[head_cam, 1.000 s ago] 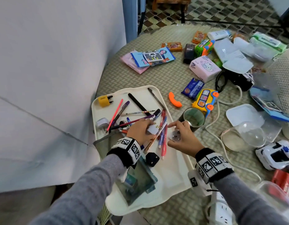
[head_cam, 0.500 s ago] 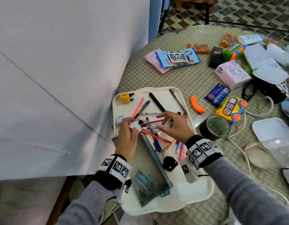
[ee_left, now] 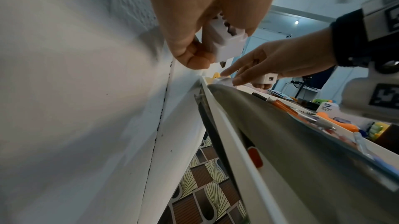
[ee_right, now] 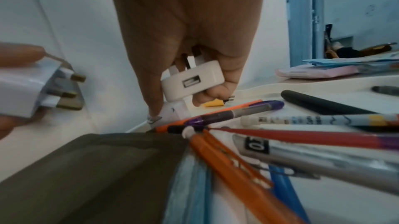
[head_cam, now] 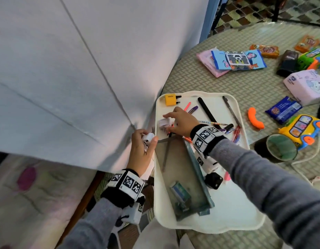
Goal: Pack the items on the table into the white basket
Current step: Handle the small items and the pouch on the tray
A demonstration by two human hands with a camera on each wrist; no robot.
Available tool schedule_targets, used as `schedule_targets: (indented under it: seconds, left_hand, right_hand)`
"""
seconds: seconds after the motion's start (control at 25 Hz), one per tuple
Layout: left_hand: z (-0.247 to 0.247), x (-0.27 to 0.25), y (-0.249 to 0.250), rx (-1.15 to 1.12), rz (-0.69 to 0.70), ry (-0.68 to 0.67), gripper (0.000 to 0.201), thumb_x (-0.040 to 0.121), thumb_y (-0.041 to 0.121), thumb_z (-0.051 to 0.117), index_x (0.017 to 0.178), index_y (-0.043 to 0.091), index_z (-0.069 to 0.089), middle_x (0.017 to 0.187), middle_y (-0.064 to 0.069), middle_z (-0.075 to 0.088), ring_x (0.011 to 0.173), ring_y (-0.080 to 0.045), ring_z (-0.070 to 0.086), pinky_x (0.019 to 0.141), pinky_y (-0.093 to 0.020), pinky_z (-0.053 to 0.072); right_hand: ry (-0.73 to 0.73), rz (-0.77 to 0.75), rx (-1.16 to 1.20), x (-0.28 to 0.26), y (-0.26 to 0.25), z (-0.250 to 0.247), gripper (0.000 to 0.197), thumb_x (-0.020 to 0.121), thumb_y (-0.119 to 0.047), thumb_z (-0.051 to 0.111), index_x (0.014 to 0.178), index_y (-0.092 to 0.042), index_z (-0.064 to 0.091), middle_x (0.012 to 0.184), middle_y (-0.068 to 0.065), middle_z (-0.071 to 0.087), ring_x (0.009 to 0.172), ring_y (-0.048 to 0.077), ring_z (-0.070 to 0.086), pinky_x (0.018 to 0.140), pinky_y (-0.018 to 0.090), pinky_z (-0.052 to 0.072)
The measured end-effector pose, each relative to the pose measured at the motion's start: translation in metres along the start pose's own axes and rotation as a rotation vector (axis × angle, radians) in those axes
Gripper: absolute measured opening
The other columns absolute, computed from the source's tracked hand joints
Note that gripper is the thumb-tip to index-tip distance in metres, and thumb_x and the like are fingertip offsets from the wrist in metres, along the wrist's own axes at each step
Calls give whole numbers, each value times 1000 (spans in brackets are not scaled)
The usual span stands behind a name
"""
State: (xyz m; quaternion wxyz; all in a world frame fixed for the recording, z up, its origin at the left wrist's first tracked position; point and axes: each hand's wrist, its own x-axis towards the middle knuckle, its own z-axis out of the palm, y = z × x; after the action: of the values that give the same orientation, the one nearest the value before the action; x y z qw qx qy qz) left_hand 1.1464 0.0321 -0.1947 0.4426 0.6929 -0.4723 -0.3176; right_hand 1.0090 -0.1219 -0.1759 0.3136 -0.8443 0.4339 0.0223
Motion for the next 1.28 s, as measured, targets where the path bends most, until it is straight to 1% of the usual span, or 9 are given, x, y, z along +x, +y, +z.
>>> schedule_targets:
  seconds: [0.12, 0.24, 0.36, 0.52, 0.68, 0.84, 0.92, 1.0, 1.28]
  left_hand:
    - [-3, -1, 1, -41, -36, -6, 33, 85, 37, 62, 106, 20, 43, 112, -10, 53, 101, -20, 56, 85, -25, 48]
    - [-3, -3, 5, -44, -36, -3, 28, 87, 22, 67, 106, 20, 46, 109, -2, 56, 100, -14, 56, 84, -26, 47]
    - [-1, -5, 14, -36, -27, 18, 27, 86, 17, 68, 104, 17, 48, 105, 3, 56, 95, -9, 57, 78, -19, 48]
    - [9, -10, 33, -18, 32, 6, 27, 84, 13, 70, 98, 14, 47, 96, 8, 55, 89, -11, 57, 72, -7, 42]
    - [26, -17, 60, -92, 68, -77, 29, 82, 17, 72, 96, 19, 47, 94, 4, 58, 86, -5, 58, 77, -16, 47]
    - [63, -42, 95, -58, 91, -238, 29, 81, 24, 74, 92, 26, 47, 94, 7, 59, 88, -7, 58, 81, -22, 48]
    - [85, -63, 115, -38, 166, -286, 30, 80, 25, 75, 88, 30, 47, 90, 7, 61, 83, -2, 59, 76, -19, 46]
    - [105, -84, 132, -47, 237, -314, 29, 80, 22, 75, 88, 27, 48, 86, 7, 60, 75, 4, 57, 70, -11, 44]
    - [198, -196, 200, -165, 403, -465, 30, 77, 13, 77, 85, 22, 50, 84, 9, 62, 73, 6, 58, 64, -8, 45]
  right_hand:
    - [20, 32, -5, 4, -1, 3, 42, 81, -38, 70, 118, -19, 61, 114, 9, 55, 105, 25, 55, 86, 35, 44]
    - [50, 5, 44, -3, -2, 0, 34, 80, -30, 71, 111, -20, 62, 105, 7, 65, 98, 24, 59, 82, 36, 47]
    - [117, -20, 125, -18, -5, -12, 33, 80, -31, 71, 108, -17, 60, 98, 7, 68, 87, 23, 62, 77, 38, 49]
    - [252, -59, 180, -62, -8, -32, 40, 80, -41, 70, 110, -17, 58, 92, 0, 64, 77, 17, 57, 70, 32, 46]
    - [375, -69, 200, -125, 0, -46, 39, 81, -46, 68, 111, -22, 57, 83, -6, 62, 77, 15, 61, 68, 31, 47]
    - [444, -12, 180, -202, 27, -53, 38, 83, -35, 68, 116, -20, 57, 82, -6, 60, 71, 11, 54, 66, 30, 43]
    - [501, 23, 155, -244, 41, -54, 37, 83, -34, 69, 115, -19, 59, 80, -9, 56, 69, 10, 53, 65, 31, 44]
    - [551, 58, 138, -284, 52, -54, 36, 83, -34, 69, 113, -18, 60, 79, -10, 56, 68, 8, 51, 63, 29, 42]
    - [708, 223, 73, -475, 102, -39, 35, 83, -31, 70, 116, -21, 61, 77, -12, 54, 67, 5, 47, 63, 24, 36]
